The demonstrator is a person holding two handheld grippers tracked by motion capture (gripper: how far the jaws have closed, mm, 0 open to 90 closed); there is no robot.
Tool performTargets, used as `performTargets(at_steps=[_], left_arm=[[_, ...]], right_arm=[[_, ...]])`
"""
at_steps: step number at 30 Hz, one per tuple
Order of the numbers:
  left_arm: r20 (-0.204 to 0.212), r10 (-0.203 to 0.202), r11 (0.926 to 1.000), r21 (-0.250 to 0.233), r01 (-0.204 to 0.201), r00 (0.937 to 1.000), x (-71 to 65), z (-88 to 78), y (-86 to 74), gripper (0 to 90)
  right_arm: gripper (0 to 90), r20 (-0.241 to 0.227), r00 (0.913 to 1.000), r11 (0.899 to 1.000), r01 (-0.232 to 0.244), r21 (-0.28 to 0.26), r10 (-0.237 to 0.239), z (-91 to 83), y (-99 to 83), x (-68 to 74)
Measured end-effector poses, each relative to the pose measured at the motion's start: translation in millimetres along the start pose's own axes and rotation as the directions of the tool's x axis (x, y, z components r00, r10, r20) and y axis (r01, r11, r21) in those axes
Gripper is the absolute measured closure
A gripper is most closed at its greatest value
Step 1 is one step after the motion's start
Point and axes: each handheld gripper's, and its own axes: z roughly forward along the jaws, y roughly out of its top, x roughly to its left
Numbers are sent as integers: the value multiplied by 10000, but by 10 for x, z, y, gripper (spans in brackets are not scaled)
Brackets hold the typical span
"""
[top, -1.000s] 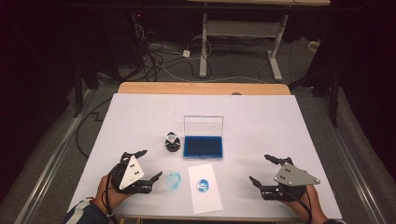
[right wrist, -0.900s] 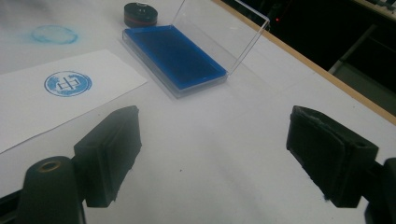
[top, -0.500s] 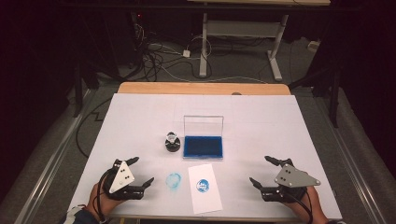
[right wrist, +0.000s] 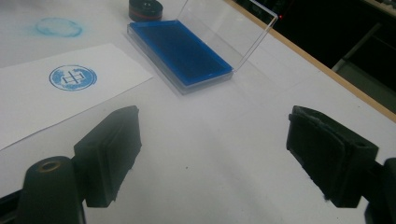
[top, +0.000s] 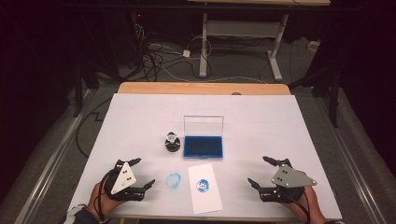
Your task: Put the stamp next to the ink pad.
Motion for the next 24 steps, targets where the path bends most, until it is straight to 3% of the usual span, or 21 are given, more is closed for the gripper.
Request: performTargets(at_steps=[9, 14, 24], left_arm=[[38, -253, 9996, -127, 253, 9997, 14, 9, 14, 142], [3, -93, 9999, -93, 93, 10000, 2, 2, 28, 142], [11, -240, 9996, -123, 240, 9997, 35, 21, 24, 142]], right_arm=[[176, -24, 9999, 9999, -136, 39, 136, 7, -28, -26], [176, 29, 10000, 10000, -67, -12, 67, -18, -29, -25], [168, -62, 9999, 9999, -159, 38, 160, 23, -24, -31]])
